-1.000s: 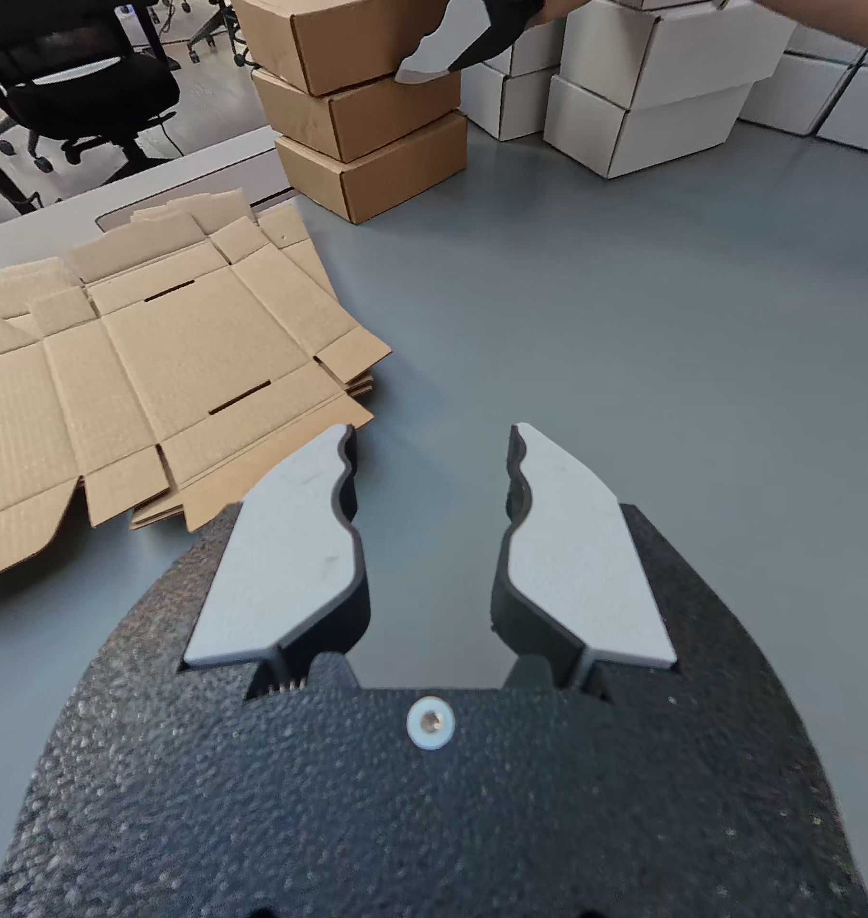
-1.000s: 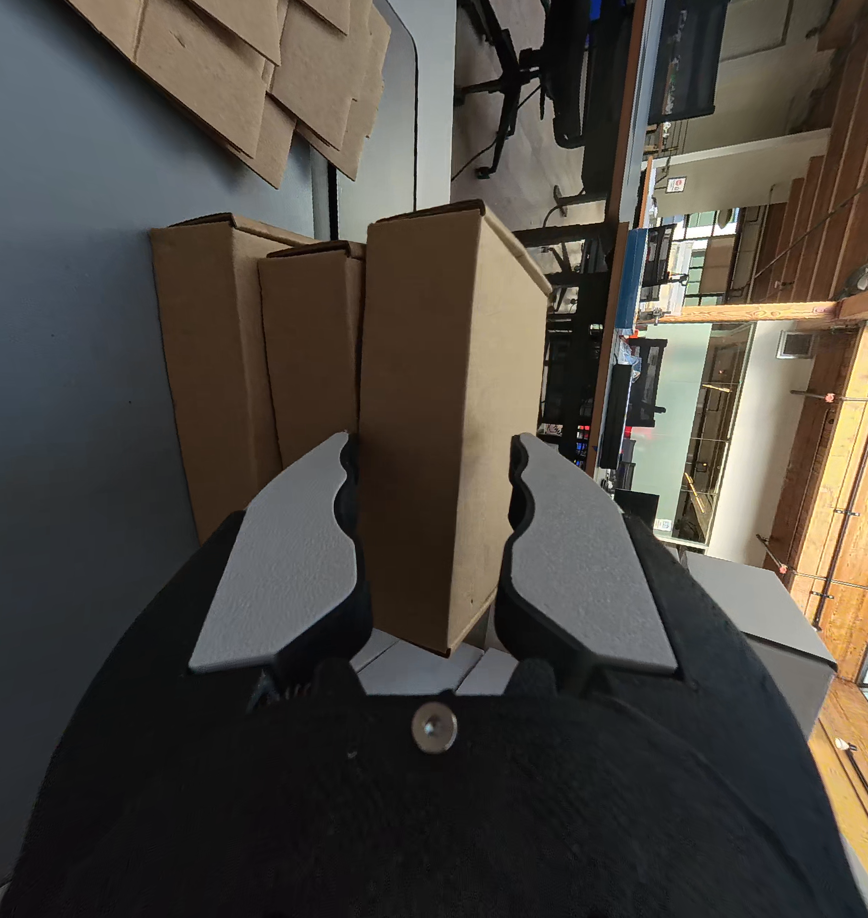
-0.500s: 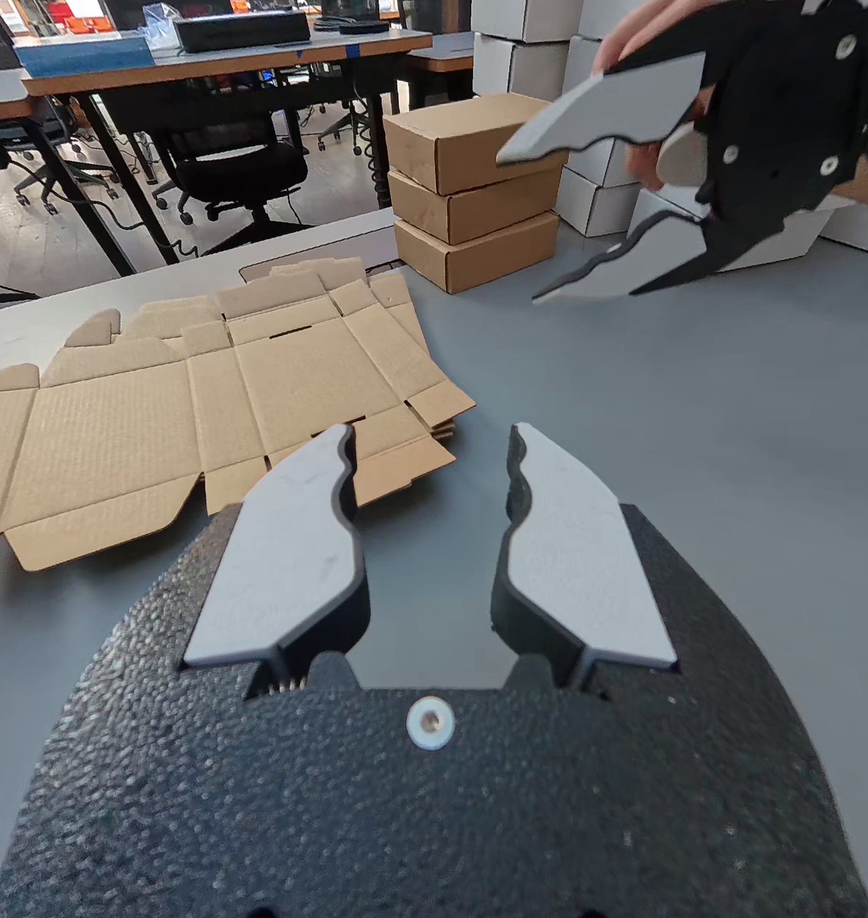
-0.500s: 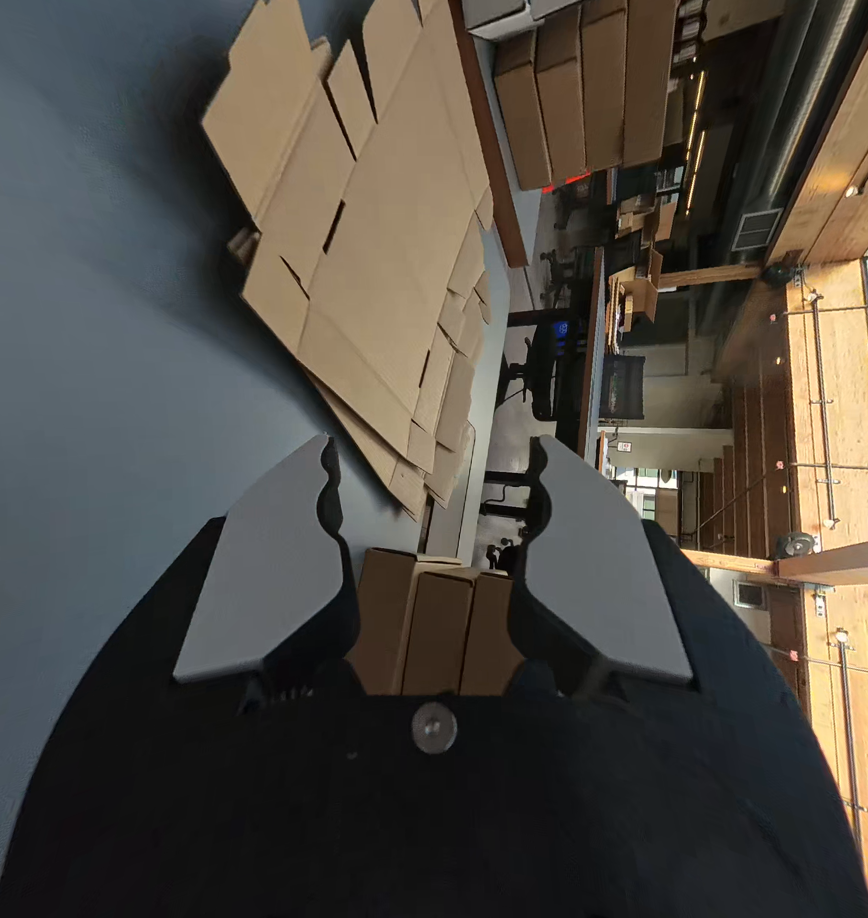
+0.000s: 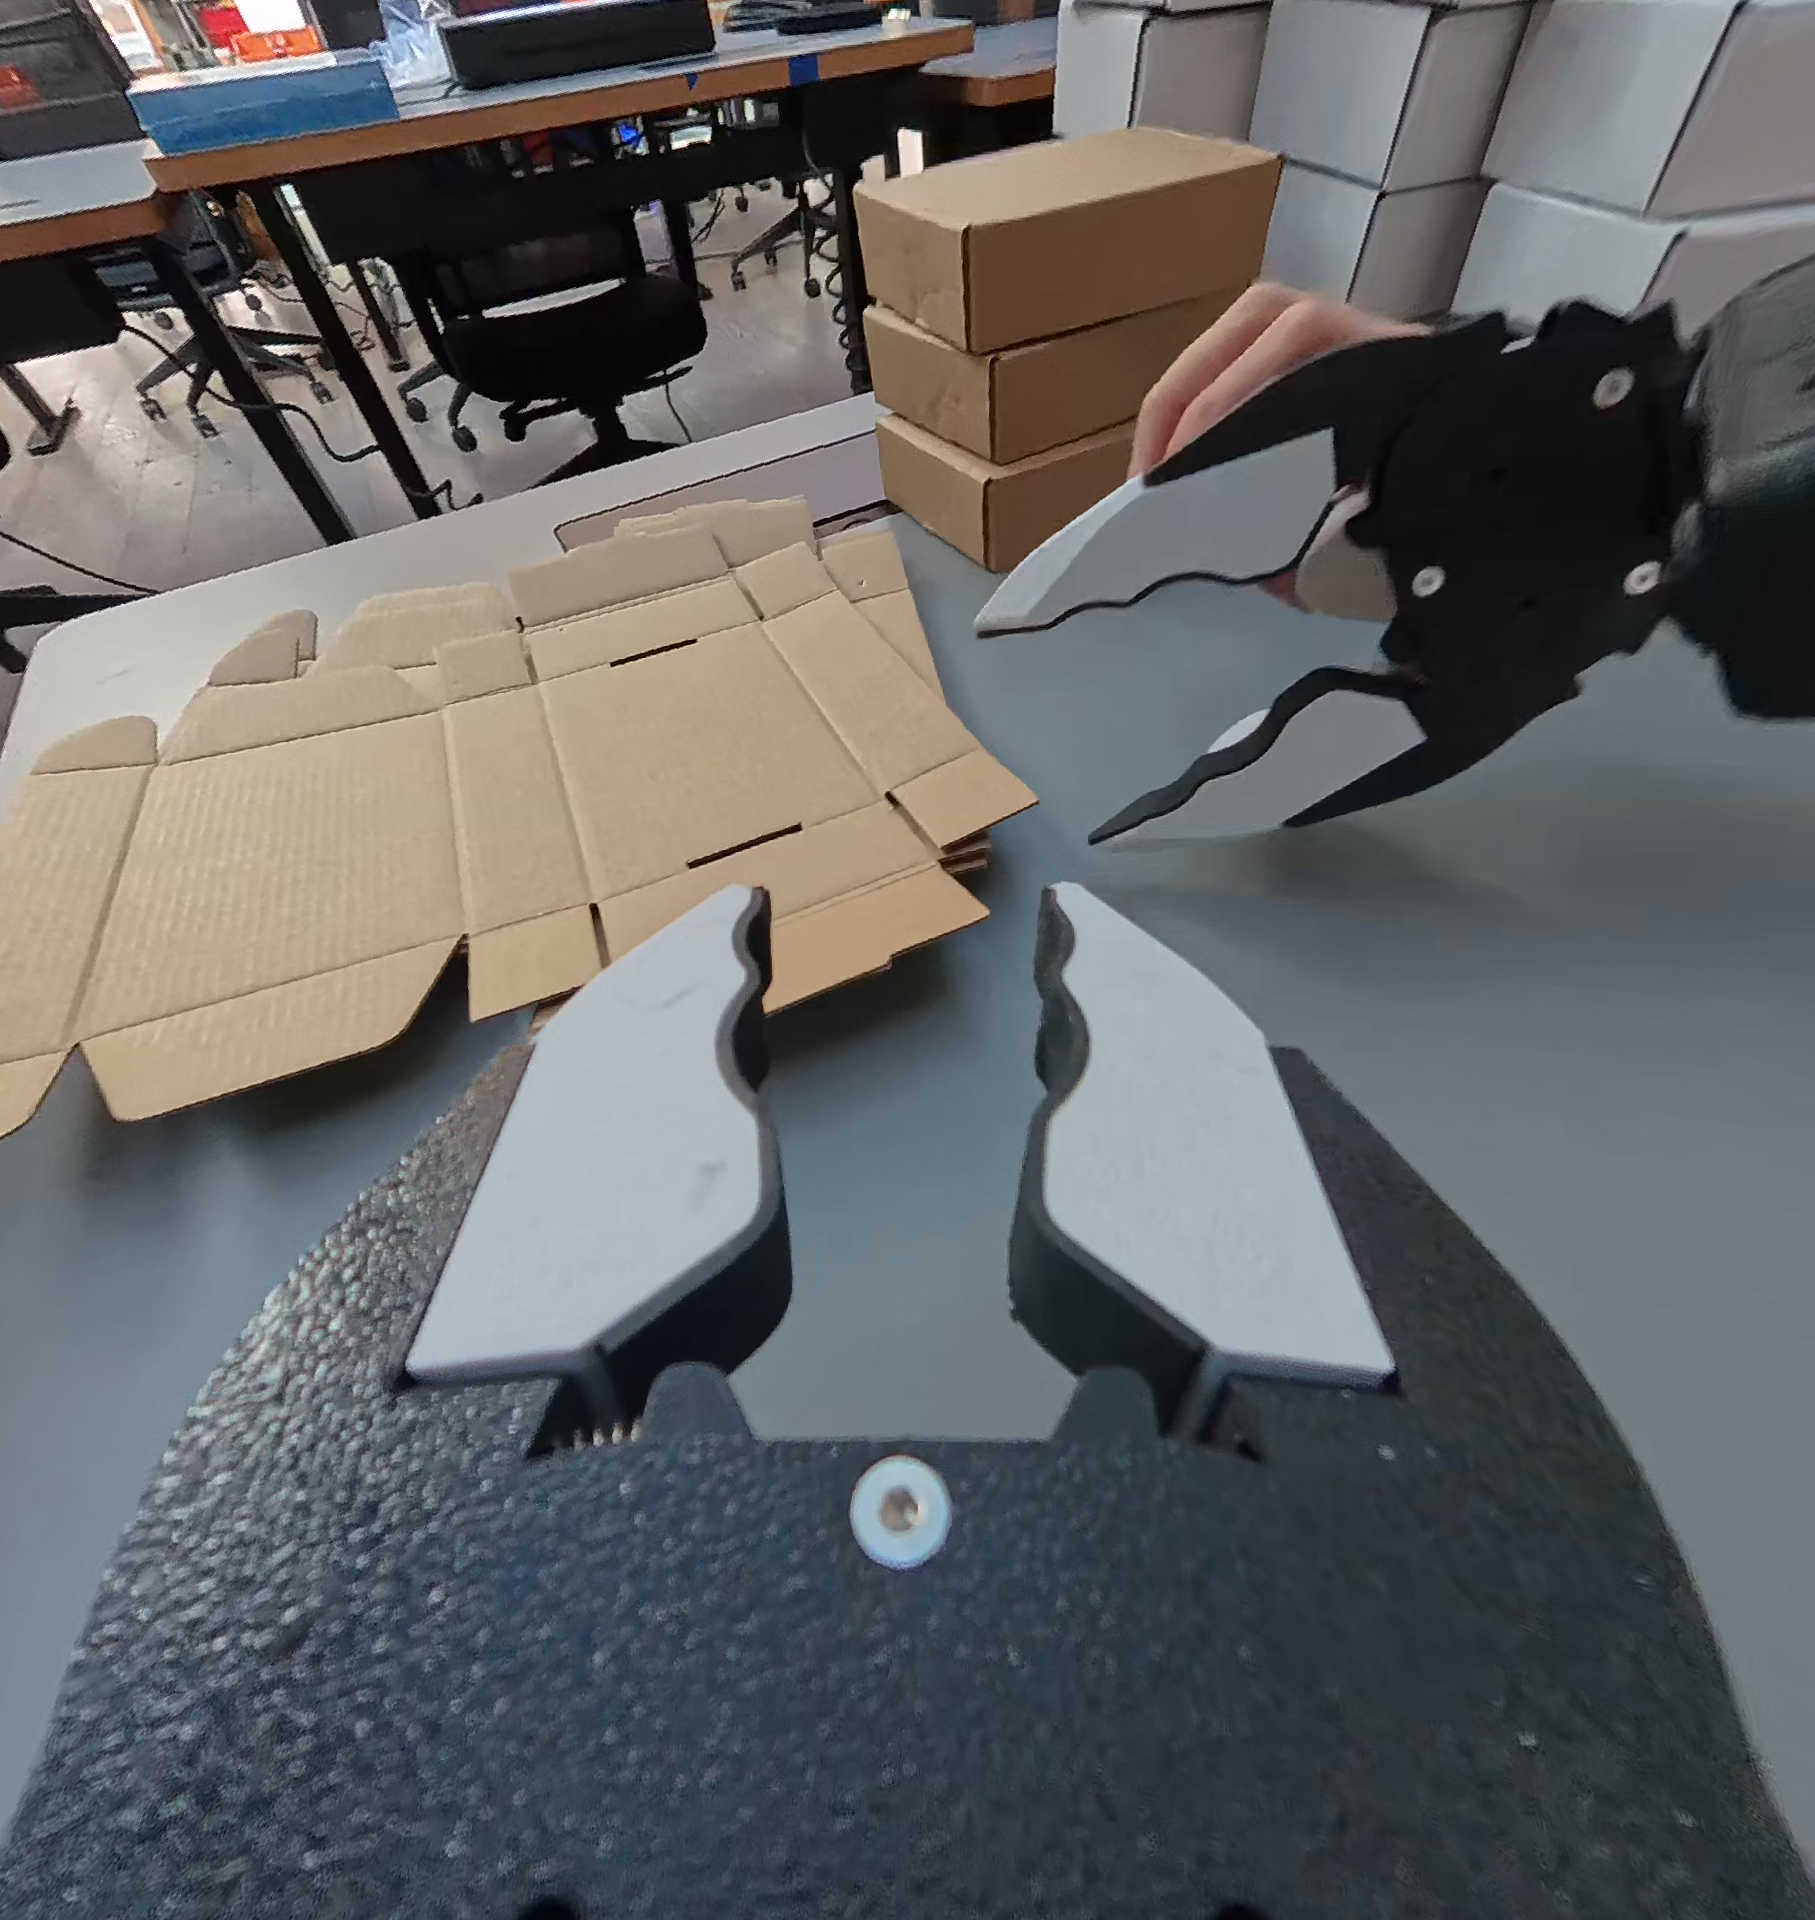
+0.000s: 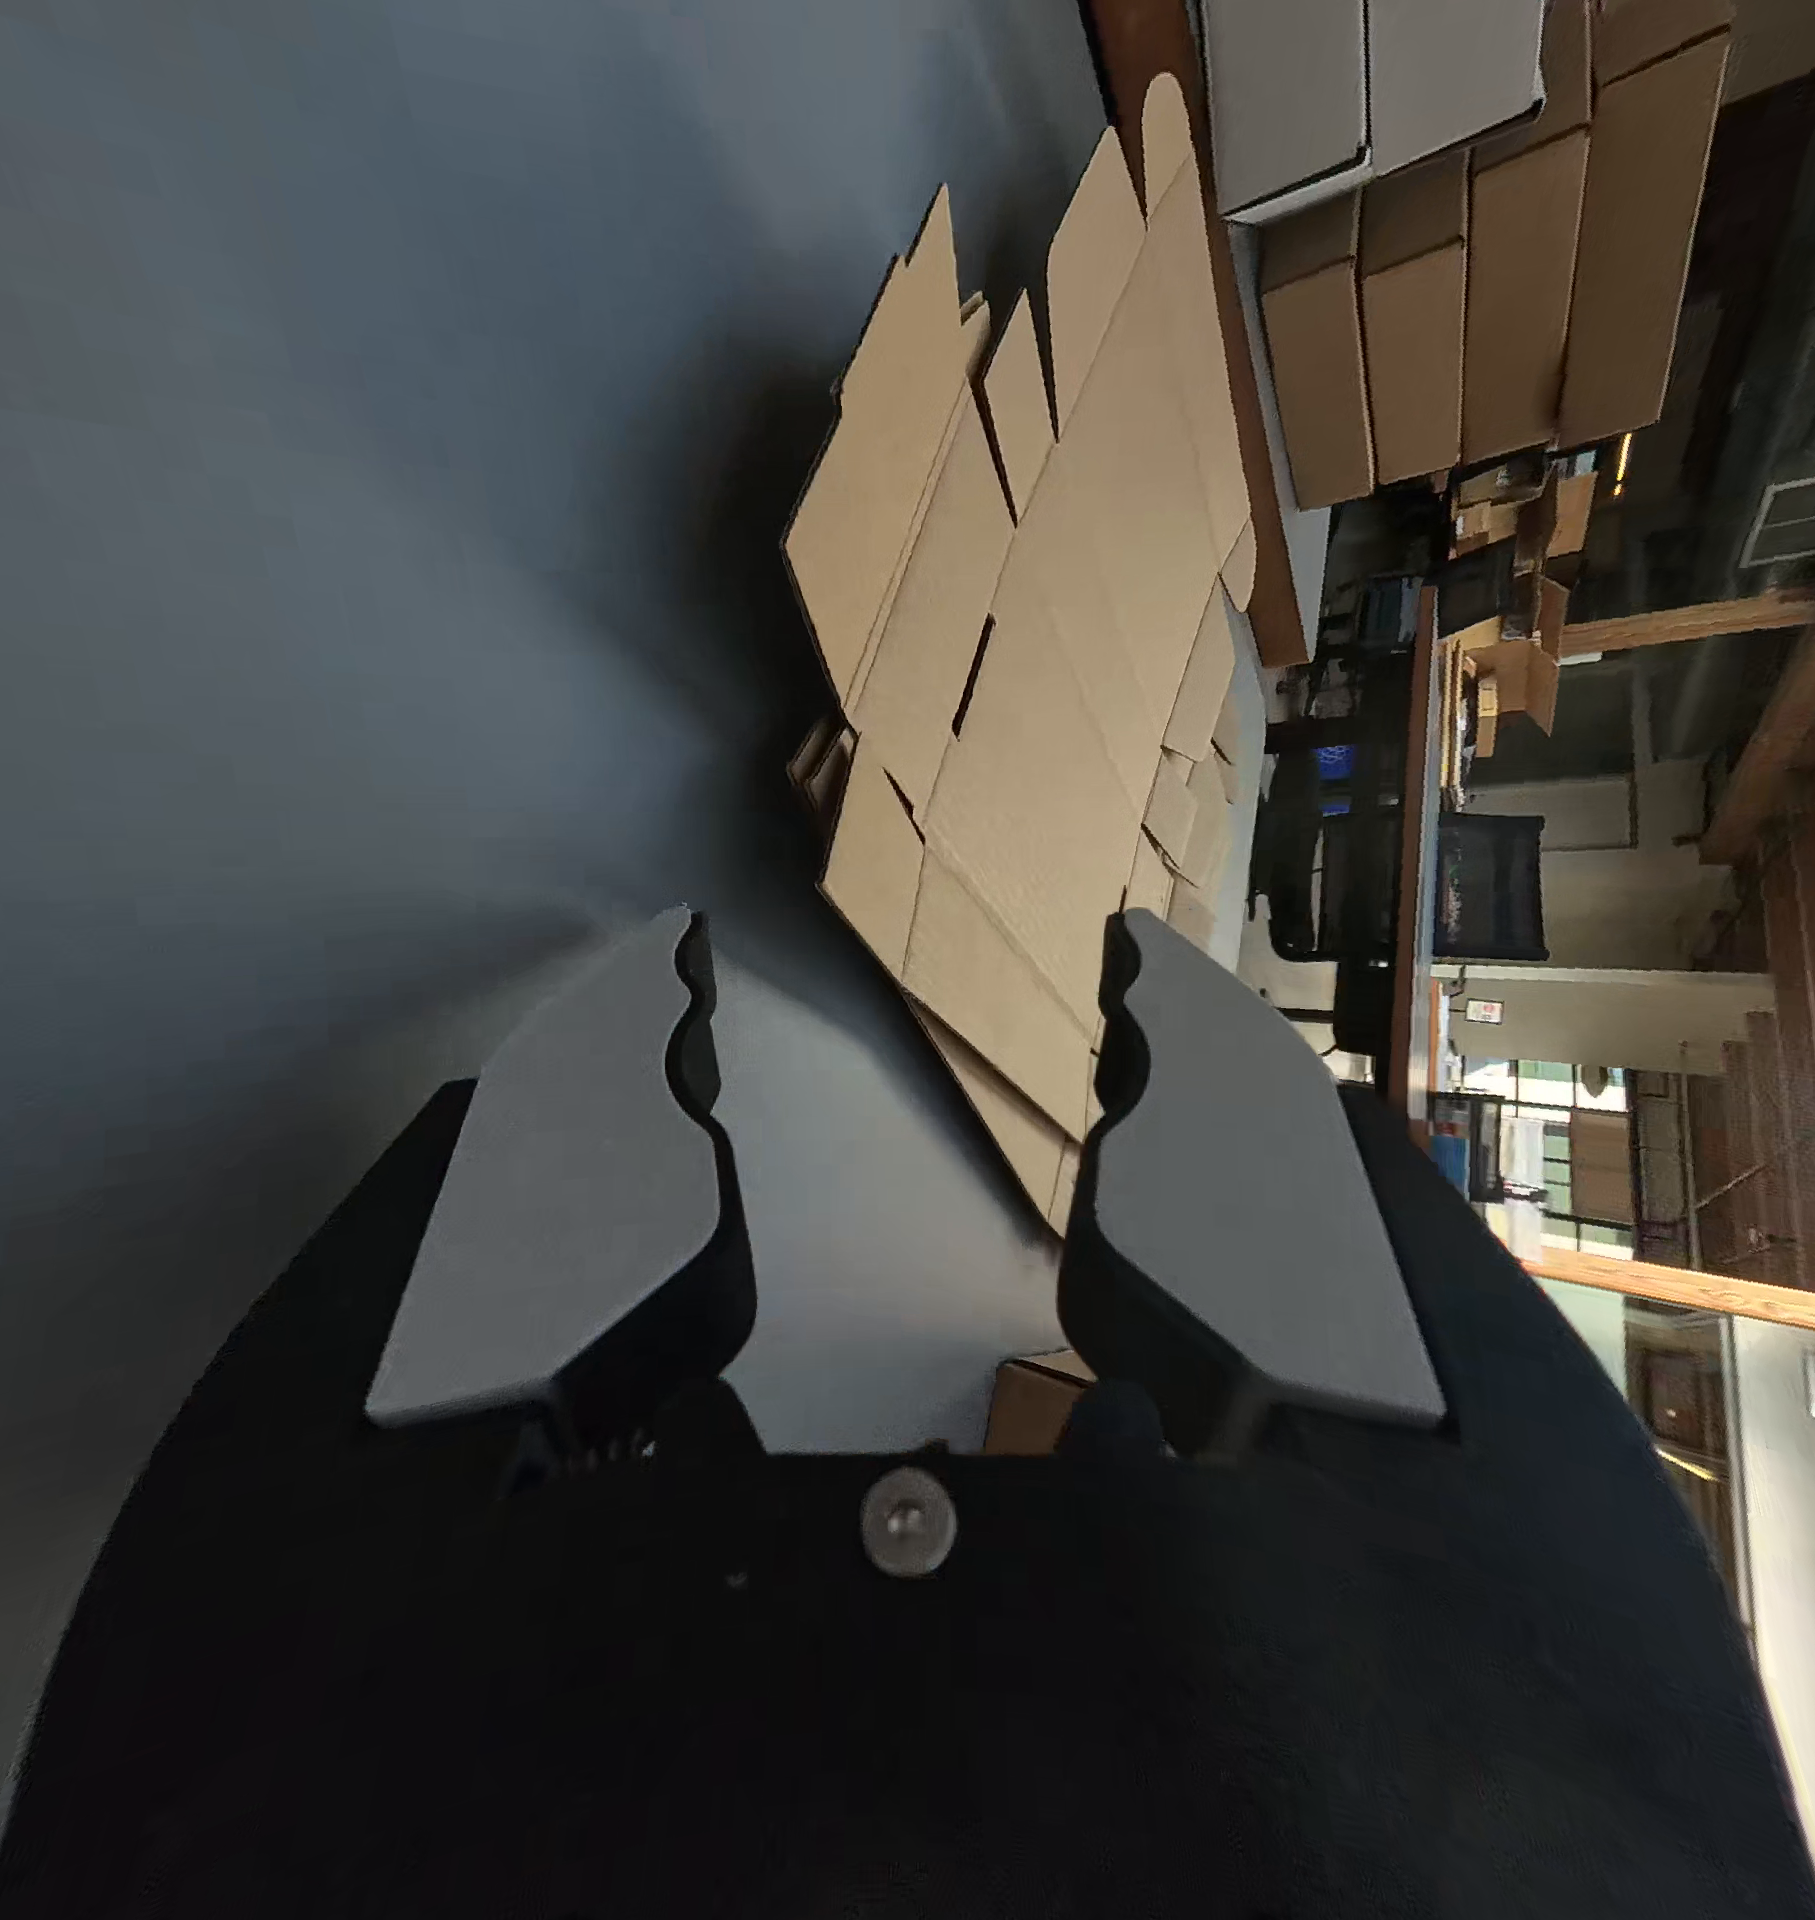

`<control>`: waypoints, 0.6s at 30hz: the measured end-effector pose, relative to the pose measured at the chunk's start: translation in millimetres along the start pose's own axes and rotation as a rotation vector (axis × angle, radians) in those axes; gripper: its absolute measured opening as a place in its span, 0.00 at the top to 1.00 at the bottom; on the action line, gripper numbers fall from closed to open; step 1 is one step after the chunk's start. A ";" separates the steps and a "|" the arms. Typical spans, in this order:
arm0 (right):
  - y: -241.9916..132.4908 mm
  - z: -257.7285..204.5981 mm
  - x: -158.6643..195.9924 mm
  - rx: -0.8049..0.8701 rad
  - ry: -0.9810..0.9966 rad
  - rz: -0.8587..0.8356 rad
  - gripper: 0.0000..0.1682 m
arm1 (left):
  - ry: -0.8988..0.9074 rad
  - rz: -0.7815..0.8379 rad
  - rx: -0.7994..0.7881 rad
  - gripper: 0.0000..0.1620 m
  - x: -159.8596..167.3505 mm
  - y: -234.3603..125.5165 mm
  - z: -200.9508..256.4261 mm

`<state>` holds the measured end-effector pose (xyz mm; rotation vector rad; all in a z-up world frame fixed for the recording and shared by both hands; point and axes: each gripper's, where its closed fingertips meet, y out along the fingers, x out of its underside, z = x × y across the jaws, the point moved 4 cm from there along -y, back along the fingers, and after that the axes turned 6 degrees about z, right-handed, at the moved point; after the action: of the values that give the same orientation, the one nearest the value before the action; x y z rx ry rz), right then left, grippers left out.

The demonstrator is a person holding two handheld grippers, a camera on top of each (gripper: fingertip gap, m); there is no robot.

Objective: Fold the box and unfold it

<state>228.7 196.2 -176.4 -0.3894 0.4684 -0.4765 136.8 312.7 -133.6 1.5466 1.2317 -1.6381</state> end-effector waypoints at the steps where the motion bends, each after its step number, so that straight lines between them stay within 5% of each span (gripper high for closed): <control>1: -2.8 -0.6 -1.6 -0.013 0.074 0.013 0.57 | 0.053 -0.043 -0.024 0.69 5.6 1.6 -3.0; 11: -49.3 5.5 2.6 0.037 0.347 0.032 0.59 | 0.658 -0.282 0.014 0.74 27.8 46.4 -3.6; 16: -70.4 2.3 10.8 0.080 0.399 0.003 0.58 | 0.801 -0.245 0.010 0.98 35.6 61.5 9.7; 18: -79.9 1.1 12.2 0.102 0.421 0.003 0.58 | 0.815 -0.233 -0.020 0.99 36.4 62.5 11.0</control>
<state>211.5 124.6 -143.0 -0.1877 0.8480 -0.5795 180.4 283.7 -184.5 2.2246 1.8781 -1.1119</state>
